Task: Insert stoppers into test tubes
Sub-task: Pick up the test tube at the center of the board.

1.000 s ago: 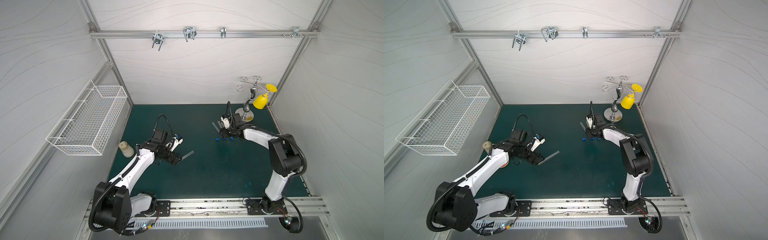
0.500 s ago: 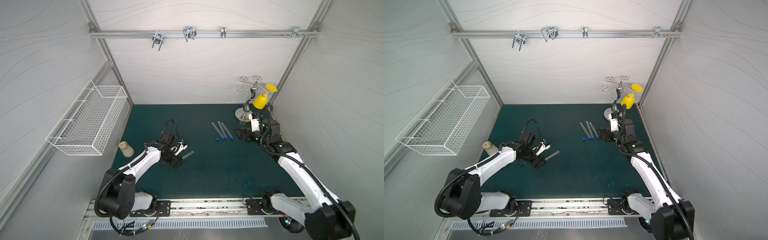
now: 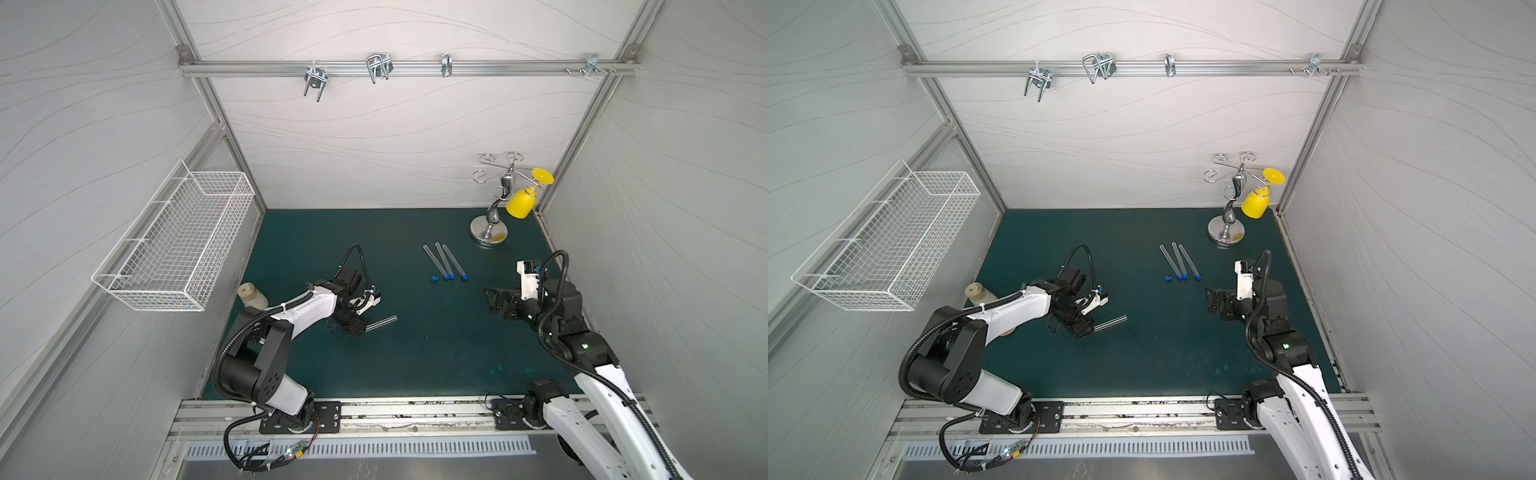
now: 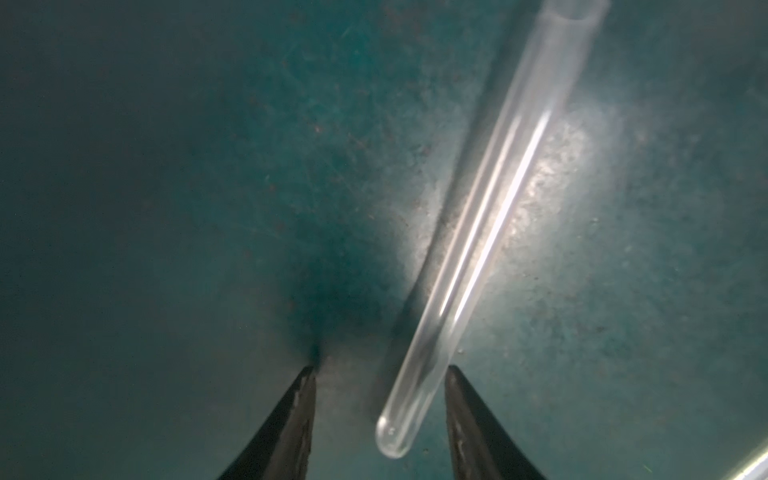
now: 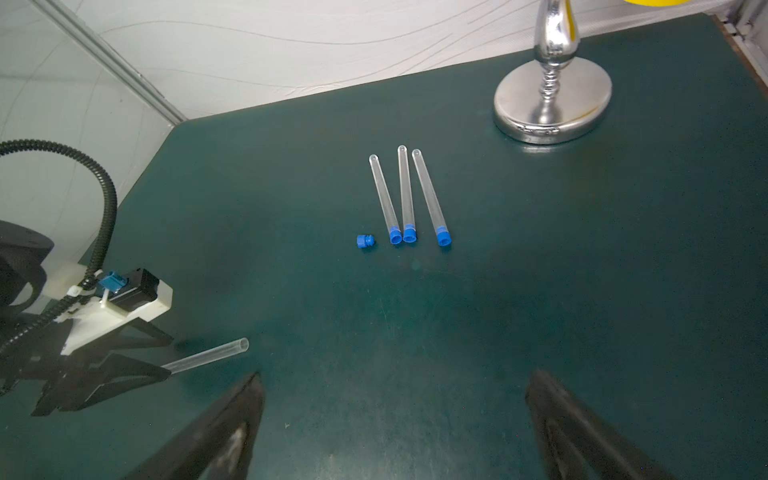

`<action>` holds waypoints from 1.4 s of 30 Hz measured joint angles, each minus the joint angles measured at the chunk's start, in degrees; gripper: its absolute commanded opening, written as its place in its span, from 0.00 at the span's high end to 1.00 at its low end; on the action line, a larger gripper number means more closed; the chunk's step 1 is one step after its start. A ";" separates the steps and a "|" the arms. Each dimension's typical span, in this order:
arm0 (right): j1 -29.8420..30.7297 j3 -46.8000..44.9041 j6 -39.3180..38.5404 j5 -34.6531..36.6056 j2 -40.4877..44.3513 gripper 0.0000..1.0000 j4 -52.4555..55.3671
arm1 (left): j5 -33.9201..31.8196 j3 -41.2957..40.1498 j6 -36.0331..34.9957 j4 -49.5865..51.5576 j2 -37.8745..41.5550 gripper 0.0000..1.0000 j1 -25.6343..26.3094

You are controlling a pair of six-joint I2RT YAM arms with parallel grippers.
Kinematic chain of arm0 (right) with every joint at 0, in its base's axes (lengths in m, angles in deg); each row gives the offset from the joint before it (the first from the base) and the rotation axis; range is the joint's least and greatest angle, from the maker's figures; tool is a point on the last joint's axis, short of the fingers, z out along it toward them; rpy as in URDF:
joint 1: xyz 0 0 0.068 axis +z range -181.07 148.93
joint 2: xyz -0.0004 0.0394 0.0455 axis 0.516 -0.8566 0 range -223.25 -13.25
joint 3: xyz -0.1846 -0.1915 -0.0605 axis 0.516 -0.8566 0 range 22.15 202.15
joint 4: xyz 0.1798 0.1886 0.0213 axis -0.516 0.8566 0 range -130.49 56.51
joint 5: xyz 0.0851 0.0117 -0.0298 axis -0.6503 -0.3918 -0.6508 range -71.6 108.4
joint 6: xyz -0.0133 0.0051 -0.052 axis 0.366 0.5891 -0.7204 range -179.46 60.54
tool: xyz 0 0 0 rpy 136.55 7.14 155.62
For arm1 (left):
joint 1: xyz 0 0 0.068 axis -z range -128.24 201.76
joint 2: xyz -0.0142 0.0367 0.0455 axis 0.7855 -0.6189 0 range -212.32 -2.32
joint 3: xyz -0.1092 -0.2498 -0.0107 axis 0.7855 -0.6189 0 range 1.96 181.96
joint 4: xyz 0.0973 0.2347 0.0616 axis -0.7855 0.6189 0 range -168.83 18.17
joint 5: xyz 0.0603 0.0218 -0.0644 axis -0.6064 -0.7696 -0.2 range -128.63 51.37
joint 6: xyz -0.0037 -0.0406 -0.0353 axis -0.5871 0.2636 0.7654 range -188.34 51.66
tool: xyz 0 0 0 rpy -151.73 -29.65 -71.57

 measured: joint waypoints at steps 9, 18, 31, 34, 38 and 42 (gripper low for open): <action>1.18 0.55 0.26 3.32 -1.11 0.01 -0.22 | -1.57 0.33 -0.52 -0.98 -1.33 0.65 0.76; 1.81 0.55 1.22 3.39 -1.60 0.01 -0.22 | -3.41 2.08 -2.32 -1.14 -3.30 0.86 2.51; 6.05 4.74 1.75 -0.63 -8.70 0.01 1.40 | -3.34 2.45 -2.78 -0.37 -2.91 0.96 5.09; 6.14 6.82 2.51 -4.17 -10.86 0.01 1.88 | -2.10 2.45 -2.75 0.74 -0.37 0.96 5.53; 6.14 10.05 4.81 -11.08 -16.24 0.01 1.97 | 1.16 2.45 -2.99 2.08 7.10 0.96 5.60; 6.64 11.76 8.15 -18.95 -23.10 0.01 1.29 | 4.61 2.14 -4.20 2.78 14.78 0.98 5.60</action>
